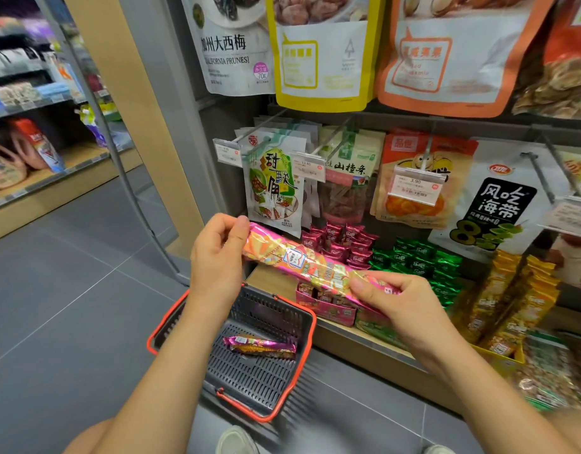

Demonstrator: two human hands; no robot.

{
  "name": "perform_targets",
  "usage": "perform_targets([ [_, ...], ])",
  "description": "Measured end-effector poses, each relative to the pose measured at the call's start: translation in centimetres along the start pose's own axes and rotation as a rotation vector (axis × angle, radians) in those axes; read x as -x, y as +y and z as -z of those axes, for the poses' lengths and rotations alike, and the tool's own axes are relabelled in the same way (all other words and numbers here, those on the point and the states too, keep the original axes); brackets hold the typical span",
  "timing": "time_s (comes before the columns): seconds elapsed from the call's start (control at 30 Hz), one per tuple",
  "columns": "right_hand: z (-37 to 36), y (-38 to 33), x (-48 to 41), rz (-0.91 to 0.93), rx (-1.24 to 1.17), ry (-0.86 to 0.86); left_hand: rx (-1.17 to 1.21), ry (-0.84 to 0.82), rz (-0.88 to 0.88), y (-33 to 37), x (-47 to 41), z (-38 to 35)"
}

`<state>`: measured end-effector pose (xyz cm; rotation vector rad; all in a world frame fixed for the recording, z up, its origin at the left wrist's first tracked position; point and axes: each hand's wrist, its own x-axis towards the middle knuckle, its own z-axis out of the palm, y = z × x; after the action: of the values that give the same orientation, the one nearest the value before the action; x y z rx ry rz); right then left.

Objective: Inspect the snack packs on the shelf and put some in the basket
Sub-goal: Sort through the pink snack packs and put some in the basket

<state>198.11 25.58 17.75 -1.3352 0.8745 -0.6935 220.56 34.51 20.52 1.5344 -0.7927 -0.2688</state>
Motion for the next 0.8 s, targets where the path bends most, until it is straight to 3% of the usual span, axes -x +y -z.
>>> perform_targets([
  [0.1,-0.7,0.0,0.4,-0.061,-0.030,-0.087,-0.041,0.013,-0.019,0.3,-0.2,0.0],
  [0.33,-1.5,0.1,1.0,-0.133,-0.038,-0.212,0.347,0.067,0.180,0.9,-0.4,-0.1],
  [0.4,-1.4,0.1,1.0,-0.149,-0.010,-0.236,0.440,0.010,0.219,0.8,-0.6,0.0],
  [0.6,-0.3,0.1,0.2,-0.188,-0.033,-0.173,0.456,-0.191,0.317,0.2,-1.2,0.8],
  [0.7,-0.1,0.3,0.0,-0.191,-0.154,-0.154,0.553,-0.254,0.339,0.0,-1.4,0.9],
  [0.8,0.0,0.2,-0.2,-0.187,-0.323,-0.089,0.475,-0.273,0.301,-0.1,-1.4,1.1],
])
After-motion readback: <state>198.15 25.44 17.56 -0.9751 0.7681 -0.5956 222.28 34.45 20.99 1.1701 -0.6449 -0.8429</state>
